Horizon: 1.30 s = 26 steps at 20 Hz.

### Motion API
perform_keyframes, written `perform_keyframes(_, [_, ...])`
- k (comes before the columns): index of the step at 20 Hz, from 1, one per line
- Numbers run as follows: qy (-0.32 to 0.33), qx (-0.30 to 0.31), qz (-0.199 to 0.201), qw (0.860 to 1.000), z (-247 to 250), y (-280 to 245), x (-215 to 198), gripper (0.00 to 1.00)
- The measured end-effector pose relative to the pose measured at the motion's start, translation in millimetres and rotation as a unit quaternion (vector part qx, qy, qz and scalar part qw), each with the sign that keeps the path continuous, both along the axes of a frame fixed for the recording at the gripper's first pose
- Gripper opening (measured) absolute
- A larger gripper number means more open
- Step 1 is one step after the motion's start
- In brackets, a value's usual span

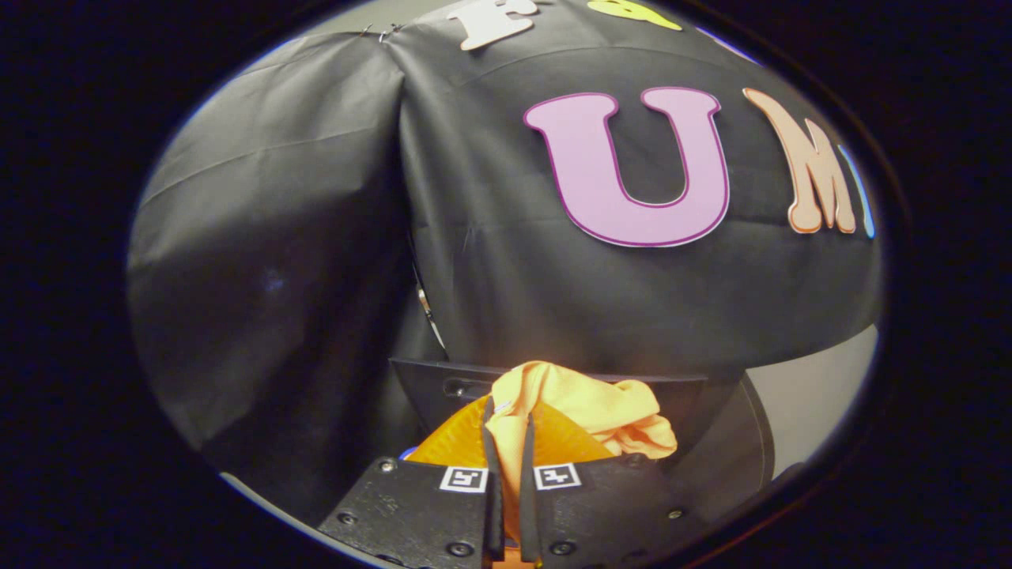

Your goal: Put the clothes into the washing machine and then close the washing machine lid.

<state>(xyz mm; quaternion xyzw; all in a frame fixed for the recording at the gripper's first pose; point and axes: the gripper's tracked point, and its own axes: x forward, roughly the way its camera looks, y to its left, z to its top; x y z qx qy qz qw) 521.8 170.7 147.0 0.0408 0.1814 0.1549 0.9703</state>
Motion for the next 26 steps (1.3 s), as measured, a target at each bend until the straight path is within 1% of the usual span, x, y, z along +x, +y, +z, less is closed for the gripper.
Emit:
perform_keyframes(3, [-0.011, 0.003, -0.01, 1.0, -2, 4, 10, 0.13])
perform_keyframes(6, [0.002, 0.014, -0.013, 1.0, -13, 11, 12, 0.21])
perform_keyframes(9, [0.011, 0.001, -0.01, 1.0, -19, 19, 12, 0.39])
perform_keyframes(10, [0.006, 0.006, -0.006, 1.0, -18, 22, 9, 0.46])
perform_keyframes(15, [-0.017, 0.018, -0.027, 0.999, -7, 19, 23, 0.77])
perform_keyframes(16, [-0.017, 0.017, -0.032, 0.999, -8, 19, 27, 0.8])
perform_keyframes(18, [-0.026, 0.009, -0.046, 0.999, -5, 13, 37, 0.88])
perform_keyframes(20, [-0.044, -0.009, -0.073, 0.996, -3, 5, 52, 0.97])
perform_keyframes(21, [-0.051, -0.021, -0.088, 0.995, -3, 0, 60, 0.97])
perform_keyframes(24, [-0.075, -0.043, -0.116, 0.99, 1, -3, 87, 0.97])
perform_keyframes(26, [-0.064, -0.051, -0.127, 0.989, -8, -2, 102, 0.97])
